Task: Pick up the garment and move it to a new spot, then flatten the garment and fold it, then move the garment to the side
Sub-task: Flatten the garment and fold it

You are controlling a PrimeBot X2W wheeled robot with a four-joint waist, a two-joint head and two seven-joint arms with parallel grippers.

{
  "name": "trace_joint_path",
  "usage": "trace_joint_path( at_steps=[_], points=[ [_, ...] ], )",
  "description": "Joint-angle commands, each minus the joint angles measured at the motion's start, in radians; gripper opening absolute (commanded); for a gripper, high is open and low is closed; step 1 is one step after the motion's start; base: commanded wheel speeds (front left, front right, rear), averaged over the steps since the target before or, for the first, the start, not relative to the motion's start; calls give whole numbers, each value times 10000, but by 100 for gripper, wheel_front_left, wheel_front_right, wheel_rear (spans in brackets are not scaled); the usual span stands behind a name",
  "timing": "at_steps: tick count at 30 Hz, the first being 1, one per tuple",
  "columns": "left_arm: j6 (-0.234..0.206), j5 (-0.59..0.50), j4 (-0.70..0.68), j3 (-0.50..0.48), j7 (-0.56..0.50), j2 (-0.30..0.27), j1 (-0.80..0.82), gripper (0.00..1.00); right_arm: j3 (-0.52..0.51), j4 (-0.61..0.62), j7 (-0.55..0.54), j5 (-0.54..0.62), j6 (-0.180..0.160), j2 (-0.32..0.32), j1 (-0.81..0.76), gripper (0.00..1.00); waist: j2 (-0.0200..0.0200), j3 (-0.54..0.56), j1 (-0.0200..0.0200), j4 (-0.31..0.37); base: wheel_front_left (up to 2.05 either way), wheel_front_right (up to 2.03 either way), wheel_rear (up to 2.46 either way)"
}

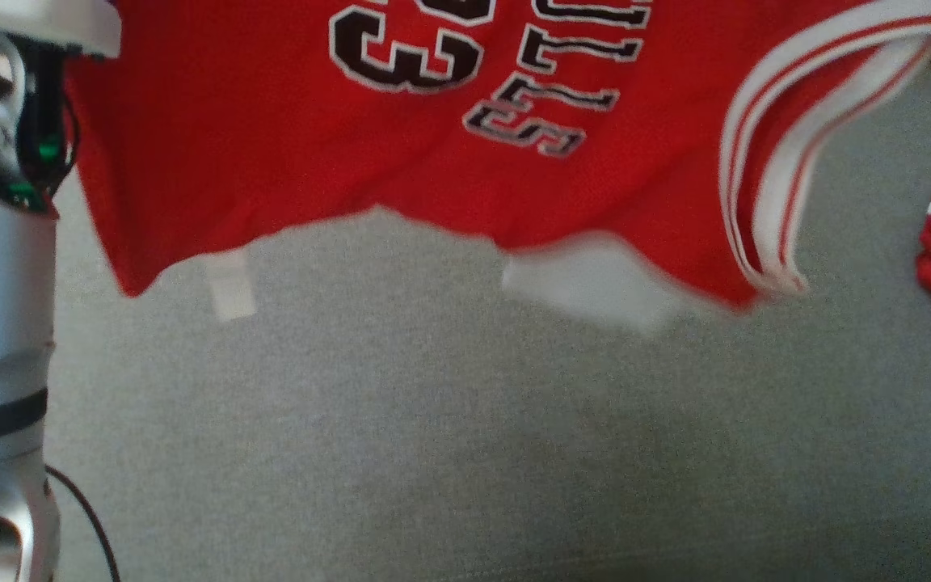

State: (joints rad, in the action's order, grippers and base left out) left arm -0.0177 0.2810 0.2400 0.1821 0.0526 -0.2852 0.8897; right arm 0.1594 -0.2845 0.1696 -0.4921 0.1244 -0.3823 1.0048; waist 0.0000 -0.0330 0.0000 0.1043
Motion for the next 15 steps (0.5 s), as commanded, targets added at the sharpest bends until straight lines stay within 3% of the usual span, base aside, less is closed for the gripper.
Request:
trace_joint_path(
  at_steps=[1, 6, 9, 15],
  points=[
    [-80, -137, -83, -255, -149, -494, 438, 0, 134, 1, -148, -15, 63, 97, 233, 0, 0, -357, 0, -15, 0, 0, 0],
    [-240, 49, 666, -196, -544, -227, 606, 0, 523, -1410, -536, -54, 63, 565, 1057, 0, 0, -1388, 0, 44, 0, 0, 0],
    [-430, -29, 1219, -213, -347, -114, 1152, 0, 430, -2249, -232, 178, 63, 677, 1978, 0, 0, -2181, 0, 93, 0, 0, 0],
    [-755, -464, 2541, -318, 1301, -99, 3112, 0, -567, -3757, 800, 1268, 63, 701, 4013, 0, 0, -2913, 0, 255, 0, 0, 0]
  ],
)
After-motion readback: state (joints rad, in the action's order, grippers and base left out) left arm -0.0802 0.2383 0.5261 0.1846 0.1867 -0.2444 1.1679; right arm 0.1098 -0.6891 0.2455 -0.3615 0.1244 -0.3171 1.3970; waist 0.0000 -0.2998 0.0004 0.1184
